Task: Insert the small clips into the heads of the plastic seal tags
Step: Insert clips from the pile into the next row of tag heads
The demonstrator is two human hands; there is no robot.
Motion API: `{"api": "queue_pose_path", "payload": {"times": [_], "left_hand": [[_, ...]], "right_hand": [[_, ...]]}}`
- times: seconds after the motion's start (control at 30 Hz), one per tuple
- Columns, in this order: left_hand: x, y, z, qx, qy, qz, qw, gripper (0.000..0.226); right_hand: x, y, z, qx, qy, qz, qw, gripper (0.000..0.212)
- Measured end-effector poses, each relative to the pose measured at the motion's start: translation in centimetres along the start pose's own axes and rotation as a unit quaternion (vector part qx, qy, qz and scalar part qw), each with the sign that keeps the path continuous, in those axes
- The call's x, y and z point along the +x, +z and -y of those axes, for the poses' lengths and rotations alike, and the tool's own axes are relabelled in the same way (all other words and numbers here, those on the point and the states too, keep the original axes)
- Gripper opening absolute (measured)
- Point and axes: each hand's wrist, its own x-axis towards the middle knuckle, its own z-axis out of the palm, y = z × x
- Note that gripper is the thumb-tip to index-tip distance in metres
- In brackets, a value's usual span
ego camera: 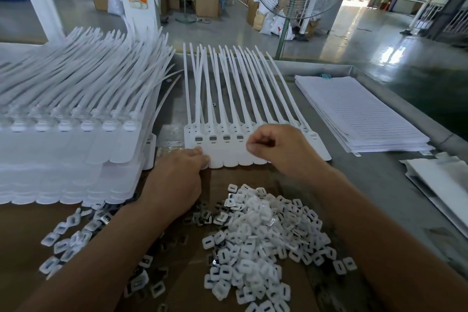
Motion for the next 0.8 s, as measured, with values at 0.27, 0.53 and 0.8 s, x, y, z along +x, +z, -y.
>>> {"api": "queue_pose_path", "payload": {"times": [0.27,0.53,0.8], "left_hand": [[0.0,0.2,0.2,-0.015,-0.006,0.009,1.000,0.047],[0.0,0.1,0.1,-0.014,-0.006,0.006,1.000,0.047],[0.1,0.3,0.2,-0.018,-0.008,0.001,1.000,0.047]], "right_hand": [[2.0,-3.0,-4.9,0.005,0.136,-0.117,0.984,0.015],[3.1,-3.7,-7.2,-0.042,0.176,-0.145,0.973,0.020],[3.8,-3.3,-7.8,-0.045,0.204,-0.118,0.971,0.013]]}}
